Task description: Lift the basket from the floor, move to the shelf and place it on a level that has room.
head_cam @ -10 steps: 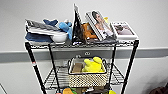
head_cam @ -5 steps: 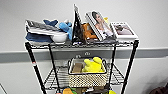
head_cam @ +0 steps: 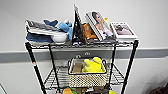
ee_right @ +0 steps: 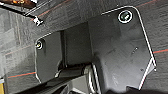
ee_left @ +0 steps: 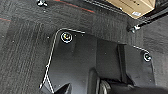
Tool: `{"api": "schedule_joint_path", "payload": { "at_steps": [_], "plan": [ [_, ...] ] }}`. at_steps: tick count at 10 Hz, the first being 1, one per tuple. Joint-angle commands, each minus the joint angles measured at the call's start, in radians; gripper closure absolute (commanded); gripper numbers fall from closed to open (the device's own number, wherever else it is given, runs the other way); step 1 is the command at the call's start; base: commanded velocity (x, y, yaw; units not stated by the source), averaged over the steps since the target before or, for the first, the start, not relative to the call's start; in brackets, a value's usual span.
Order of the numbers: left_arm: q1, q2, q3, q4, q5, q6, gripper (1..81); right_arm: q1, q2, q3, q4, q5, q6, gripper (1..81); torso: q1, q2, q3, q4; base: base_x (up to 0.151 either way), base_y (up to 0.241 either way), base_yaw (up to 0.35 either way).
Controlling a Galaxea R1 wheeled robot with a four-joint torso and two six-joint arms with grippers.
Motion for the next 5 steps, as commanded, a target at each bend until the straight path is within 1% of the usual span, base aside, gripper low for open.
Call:
{"api": "schedule_joint_path", "payload": {
  "at_steps": [1, 2, 3, 5],
  "plan": [
    [-0.038, 0.067, -0.099, 0.018, 0.084, 0.010, 1.0, 0.052, 0.098, -0.156, -0.014, -0.056, -0.005, 1.0, 0.000, 0.000, 0.000, 0.000, 0.000, 0.000, 0.000],
    [-0.038, 0.086, -0.130, 0.020, 0.084, 0.010, 1.0, 0.049, 0.110, -0.177, -0.014, -0.056, -0.005, 1.0, 0.000, 0.000, 0.000, 0.000, 0.000, 0.000, 0.000],
    [-0.038, 0.114, -0.168, 0.018, 0.100, 0.008, 1.0, 0.039, 0.118, -0.188, -0.017, -0.052, -0.005, 1.0, 0.000, 0.000, 0.000, 0.000, 0.000, 0.000, 0.000],
    [-0.038, 0.168, -0.239, 0.020, 0.115, 0.010, 1.0, 0.035, 0.123, -0.188, -0.016, -0.047, -0.003, 1.0, 0.000, 0.000, 0.000, 0.000, 0.000, 0.000, 0.000]
  ]
}}
